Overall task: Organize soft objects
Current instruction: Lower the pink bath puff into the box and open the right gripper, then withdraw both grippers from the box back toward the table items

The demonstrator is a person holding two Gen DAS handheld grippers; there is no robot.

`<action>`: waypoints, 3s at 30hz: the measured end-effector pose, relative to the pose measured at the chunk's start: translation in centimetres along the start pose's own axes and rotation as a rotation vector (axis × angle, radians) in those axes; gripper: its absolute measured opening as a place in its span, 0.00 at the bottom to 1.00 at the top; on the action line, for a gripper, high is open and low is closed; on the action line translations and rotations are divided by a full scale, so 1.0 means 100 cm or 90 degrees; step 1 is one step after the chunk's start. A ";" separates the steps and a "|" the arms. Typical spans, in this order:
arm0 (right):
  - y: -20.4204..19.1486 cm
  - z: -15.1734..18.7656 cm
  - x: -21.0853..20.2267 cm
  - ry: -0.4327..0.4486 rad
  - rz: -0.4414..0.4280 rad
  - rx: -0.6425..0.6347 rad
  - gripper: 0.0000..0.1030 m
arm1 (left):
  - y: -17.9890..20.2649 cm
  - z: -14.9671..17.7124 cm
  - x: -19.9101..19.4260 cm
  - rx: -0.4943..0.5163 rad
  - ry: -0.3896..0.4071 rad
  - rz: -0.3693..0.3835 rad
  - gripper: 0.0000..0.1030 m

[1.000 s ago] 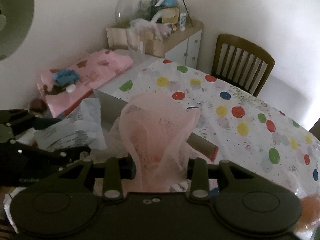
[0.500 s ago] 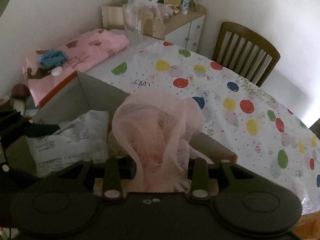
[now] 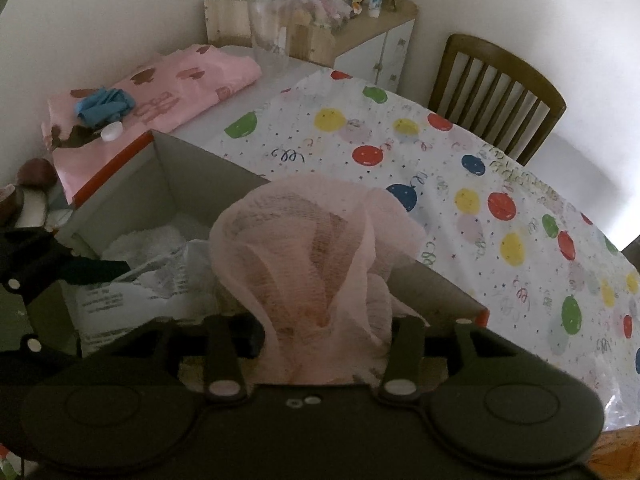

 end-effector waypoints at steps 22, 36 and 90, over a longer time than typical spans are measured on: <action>0.008 0.010 -0.071 0.080 -0.041 0.023 0.81 | 0.002 0.006 -0.040 -0.023 0.052 0.023 0.80; 0.024 0.048 -0.147 0.159 -0.085 0.052 0.93 | 0.026 0.007 -0.102 -0.031 0.129 0.058 0.88; 0.347 0.245 -0.176 0.126 0.015 0.182 0.98 | 0.423 -0.011 -0.063 0.139 0.240 0.108 1.00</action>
Point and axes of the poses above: each gripper's, at about its wrist camera, not at the fingertips, and x roughly the way its jaws point, y to its right, z to its underside, the point moved 8 cm from there along x, roughly the way its jaws point, and after that the axes turned 6 degrees about -y, right-handed, at the moved point
